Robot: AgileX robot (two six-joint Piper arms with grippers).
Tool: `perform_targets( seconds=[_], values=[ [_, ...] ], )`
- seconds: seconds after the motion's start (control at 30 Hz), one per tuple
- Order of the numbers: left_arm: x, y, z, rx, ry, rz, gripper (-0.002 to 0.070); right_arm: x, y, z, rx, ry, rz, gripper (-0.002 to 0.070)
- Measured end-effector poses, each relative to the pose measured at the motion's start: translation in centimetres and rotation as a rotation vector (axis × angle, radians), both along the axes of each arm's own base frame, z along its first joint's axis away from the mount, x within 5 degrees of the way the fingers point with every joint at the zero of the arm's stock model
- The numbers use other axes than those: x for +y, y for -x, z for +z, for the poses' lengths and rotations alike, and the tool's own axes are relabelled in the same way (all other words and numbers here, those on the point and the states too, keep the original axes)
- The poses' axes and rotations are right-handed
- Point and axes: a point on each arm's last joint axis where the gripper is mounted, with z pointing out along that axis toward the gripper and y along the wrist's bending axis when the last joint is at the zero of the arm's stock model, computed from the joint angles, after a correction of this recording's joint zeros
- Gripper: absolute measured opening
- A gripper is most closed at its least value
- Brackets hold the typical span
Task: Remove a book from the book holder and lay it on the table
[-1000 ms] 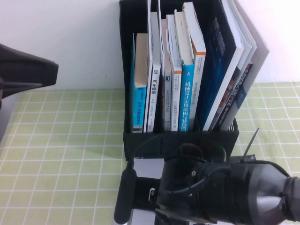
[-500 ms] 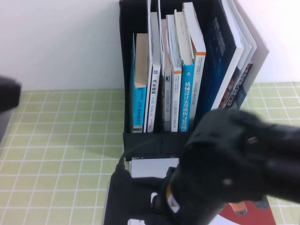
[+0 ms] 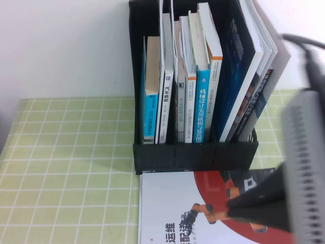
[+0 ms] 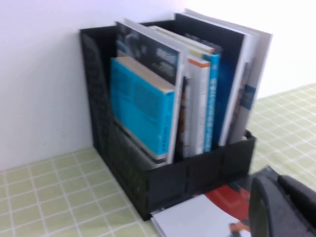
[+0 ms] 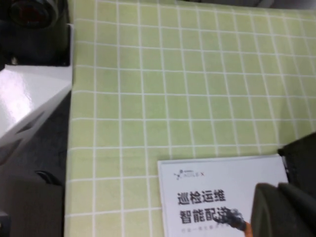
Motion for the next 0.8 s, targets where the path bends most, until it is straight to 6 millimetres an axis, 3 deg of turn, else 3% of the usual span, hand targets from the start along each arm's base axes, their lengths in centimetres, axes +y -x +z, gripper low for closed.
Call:
perform_targets(
  seconds=[0.17, 0.33, 0.57, 0.8],
  values=[
    [0.6, -1.6, -5.4, 0.006, 0.047, 0.088, -0.0003, -3.5, 0.3, -1.3, -0.104, -0.058, -0.134, -0.0001],
    [0.9, -3.3, -8.7, 0.066, 0.056, 0.14, -0.0003, -7.2, 0.4, -3.4, -0.193, -0.188, -0.351, -0.0001],
    [1.4, -3.7, -8.6, 0.004, 0.051, 0.195, -0.0003, -9.5, 0.1, -9.6, -0.16, -0.228, -0.568, -0.0001],
    [1.3, -3.6, -8.9, 0.039, 0.034, 0.175, -0.0004, -10.7, -0.1, -12.5, -0.161, -0.208, -0.685, -0.0001]
  ],
)
